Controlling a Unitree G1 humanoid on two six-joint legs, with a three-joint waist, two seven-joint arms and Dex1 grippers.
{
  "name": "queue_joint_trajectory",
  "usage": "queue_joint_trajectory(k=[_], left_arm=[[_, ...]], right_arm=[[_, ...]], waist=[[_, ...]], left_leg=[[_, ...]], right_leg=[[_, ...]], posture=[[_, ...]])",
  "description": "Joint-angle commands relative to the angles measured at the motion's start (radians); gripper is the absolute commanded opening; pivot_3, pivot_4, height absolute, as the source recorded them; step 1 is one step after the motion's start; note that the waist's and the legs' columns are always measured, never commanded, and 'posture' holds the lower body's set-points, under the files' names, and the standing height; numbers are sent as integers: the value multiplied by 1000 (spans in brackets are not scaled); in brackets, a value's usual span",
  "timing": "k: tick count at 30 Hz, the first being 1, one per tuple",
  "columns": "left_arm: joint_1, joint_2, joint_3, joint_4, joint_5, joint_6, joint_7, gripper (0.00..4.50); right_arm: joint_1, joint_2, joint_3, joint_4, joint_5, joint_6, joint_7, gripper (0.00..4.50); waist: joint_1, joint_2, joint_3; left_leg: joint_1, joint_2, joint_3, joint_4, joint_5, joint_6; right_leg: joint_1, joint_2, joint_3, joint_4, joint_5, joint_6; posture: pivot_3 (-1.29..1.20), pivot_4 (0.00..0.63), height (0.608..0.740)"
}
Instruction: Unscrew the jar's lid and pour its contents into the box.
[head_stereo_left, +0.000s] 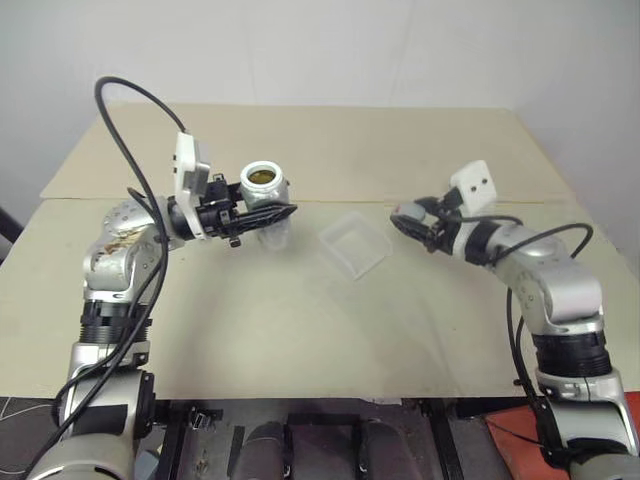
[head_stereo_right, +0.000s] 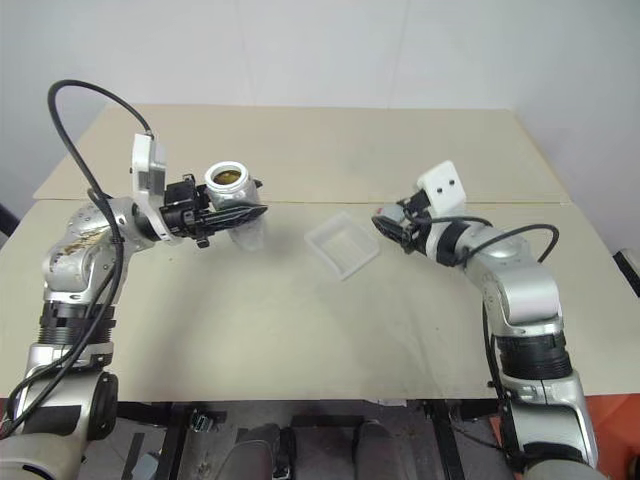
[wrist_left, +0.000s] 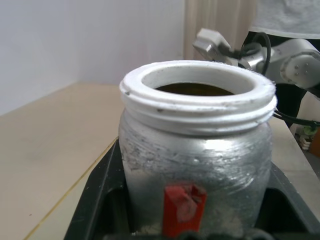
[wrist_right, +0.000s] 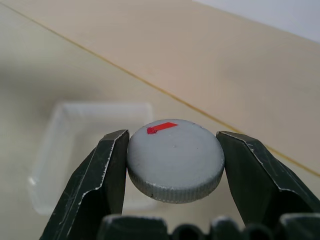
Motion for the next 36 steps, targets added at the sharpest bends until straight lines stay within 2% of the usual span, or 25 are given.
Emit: queue_joint_trajectory(k=[1,7,8,12,15,16,19,22,25,27,31,34,36], left_arm=[[-10,-7,24,-29,13,-16,74,1992],[-11,-32,4,-34,37,-13,143,1992],[-15,-35,0,-31,41,-13,150,1992],[-33,-47,-26,-16,79,-40,172,1992],[-53,-60,-76,18,176,-141,201,1992],[-62,-69,-101,41,230,-192,231,1992],[-101,-90,-217,174,513,-500,411,1992],[-173,-100,-323,336,758,-742,626,1992],[-284,-72,-485,505,1076,-937,907,1992],[-386,-66,-641,616,1338,-971,1194,1992],[-541,-104,-886,767,1668,-949,1570,1992],[-628,-167,-1043,871,1846,-869,1721,1992],[-666,-214,-1105,938,1905,-819,1775,1992]], right_arm=[[69,27,-3,11,-64,-59,-62,2738],[105,64,6,46,-113,-57,-98,2738],[100,62,5,46,-111,-37,-95,3457],[69,24,-10,-1,-66,34,-28,4466],[0,-27,-48,-60,24,163,45,4466],[-21,-43,-66,-82,66,202,75,4466],[-97,-90,-102,-144,216,359,164,4466],[-152,-119,-100,-193,326,457,226,4466],[-212,-140,-92,-205,420,552,272,4466],[-238,-148,-81,-210,450,575,290,4466],[-253,-154,-70,-227,471,589,273,4466],[-258,-153,-85,-235,486,598,253,4466],[-260,-150,-96,-238,491,602,238,4466]], waist=[[0,0,0],[-1,0,0],[-1,0,0],[0,0,0],[1,0,0],[2,0,0],[10,0,0],[22,0,0],[26,0,0],[32,0,0],[39,0,0],[41,0,0],[42,0,0]], left_leg=[[0,-1,1,0,0,0],[2,-1,1,2,0,-1],[2,-1,1,2,0,-1],[2,-2,1,1,0,-1],[2,-2,1,1,0,0],[2,-2,1,1,0,-1],[2,-2,1,1,0,0],[2,-2,0,1,0,0],[0,-3,0,1,0,1],[-2,-3,0,1,0,1],[-5,-3,0,2,-2,3],[-7,-4,1,2,-2,4],[-10,-4,2,4,-2,4]], right_leg=[[-1,-1,1,0,0,0],[0,-1,4,1,0,0],[0,0,4,1,0,0],[0,-1,4,0,0,0],[0,-1,4,0,0,0],[0,-1,4,1,0,0],[0,-1,3,0,0,0],[1,-1,3,-1,1,0],[-1,-2,1,-1,1,0],[-1,-2,1,0,1,1],[-1,-3,-1,-1,2,2],[-3,-4,-2,-1,1,3],[-5,-4,-2,-1,1,4]], posture=[[0,150,740],[0,150,740],[0,150,740],[0,150,740],[0,150,740],[0,150,740],[0,150,740],[0,150,740],[0,150,740],[0,150,740],[0,150,740],[0,150,740],[0,150,740]])
